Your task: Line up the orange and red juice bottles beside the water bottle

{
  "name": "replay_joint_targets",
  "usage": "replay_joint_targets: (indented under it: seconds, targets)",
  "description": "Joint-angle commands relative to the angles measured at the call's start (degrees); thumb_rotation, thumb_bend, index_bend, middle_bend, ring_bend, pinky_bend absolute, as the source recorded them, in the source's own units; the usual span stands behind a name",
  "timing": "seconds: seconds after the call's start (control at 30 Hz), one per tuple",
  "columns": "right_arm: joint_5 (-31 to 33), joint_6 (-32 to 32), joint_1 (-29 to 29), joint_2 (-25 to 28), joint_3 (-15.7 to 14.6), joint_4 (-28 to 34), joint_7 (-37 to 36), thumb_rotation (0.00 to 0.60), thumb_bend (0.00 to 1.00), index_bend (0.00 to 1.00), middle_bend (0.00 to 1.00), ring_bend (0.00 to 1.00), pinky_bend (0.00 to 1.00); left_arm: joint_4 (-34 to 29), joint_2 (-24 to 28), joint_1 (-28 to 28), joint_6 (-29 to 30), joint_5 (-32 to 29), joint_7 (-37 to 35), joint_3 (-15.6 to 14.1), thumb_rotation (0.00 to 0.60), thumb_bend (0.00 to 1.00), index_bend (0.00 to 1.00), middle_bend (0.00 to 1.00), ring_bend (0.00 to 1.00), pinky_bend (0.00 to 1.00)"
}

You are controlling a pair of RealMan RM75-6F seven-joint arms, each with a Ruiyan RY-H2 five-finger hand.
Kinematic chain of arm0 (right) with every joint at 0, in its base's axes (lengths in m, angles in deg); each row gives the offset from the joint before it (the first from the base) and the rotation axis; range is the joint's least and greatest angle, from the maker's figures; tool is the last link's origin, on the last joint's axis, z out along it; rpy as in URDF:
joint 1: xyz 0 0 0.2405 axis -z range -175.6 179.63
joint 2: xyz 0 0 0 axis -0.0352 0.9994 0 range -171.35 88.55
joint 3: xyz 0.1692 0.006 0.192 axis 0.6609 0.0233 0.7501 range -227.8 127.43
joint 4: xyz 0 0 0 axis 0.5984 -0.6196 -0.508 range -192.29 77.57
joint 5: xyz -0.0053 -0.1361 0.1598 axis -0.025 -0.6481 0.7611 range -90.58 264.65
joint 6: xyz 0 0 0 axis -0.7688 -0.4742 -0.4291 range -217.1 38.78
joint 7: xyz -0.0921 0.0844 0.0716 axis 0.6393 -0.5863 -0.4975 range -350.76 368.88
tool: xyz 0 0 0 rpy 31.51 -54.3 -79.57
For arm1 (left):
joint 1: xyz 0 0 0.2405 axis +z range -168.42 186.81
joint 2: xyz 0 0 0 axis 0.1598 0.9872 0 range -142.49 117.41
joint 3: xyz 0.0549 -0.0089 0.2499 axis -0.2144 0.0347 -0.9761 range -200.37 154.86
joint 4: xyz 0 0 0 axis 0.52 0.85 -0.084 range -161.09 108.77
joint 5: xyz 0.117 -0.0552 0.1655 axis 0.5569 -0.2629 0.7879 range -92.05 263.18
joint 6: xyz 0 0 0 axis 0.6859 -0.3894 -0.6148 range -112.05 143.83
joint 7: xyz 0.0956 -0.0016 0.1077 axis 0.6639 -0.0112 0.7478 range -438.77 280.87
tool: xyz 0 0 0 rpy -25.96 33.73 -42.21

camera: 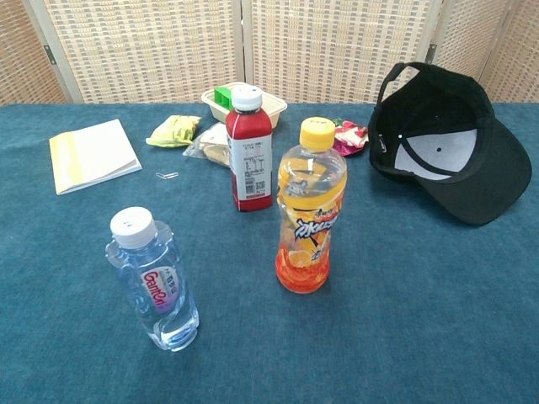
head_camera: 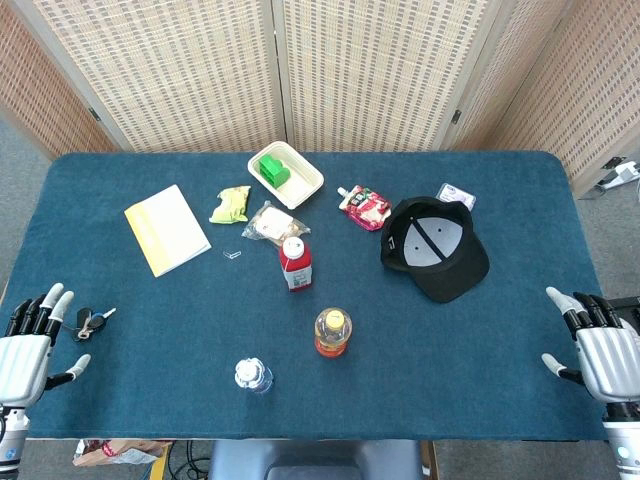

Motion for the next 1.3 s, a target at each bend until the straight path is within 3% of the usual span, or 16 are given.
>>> replay_joint_targets:
  seconds: [0.03,0.63,1.07,1.3]
  targets:
    - [-0.3,-0.3,0.1,-0.1,0.1,-0.1,-0.1,0.600,0.11,0.15,0.23,0.14,0.15,0.0,0.0,-0.1,-0.3,-0.2,0.0,0.0,0.600,0.17,0.10,0.03,0.05,0.04]
    - [-3.3,2.0,-1.5,2.4,-1.0,1.7,-10.0,0.600,0.11,0.15,0.22,0.14,0.15,-1.5,1.0,0.1,-0.1,-0.7,1.0,0.1,0.600,0.17,0.10,0.03,0.05,0.04]
    - [-9.2,14.9,-10.6,4.1,-3.4,3.6,-29.0,0.600,0.11,0.14,0.19,0.11,0.15,-2.5,1.8,0.6,0.6,-0.4,1.2,-0.1,0.600,0.17,0.10,0.03,0.05,0.04]
    - [-13.5,20.6,-17.7,2.2,-3.9,3.0,-41.0,0.600,0.02,0.11,0.17,0.08,0.15,-3.2,2.2,0.8,1.2,0.1,1.2,-0.1,0.600,0.17,0.10,0.03,0.05,0.04]
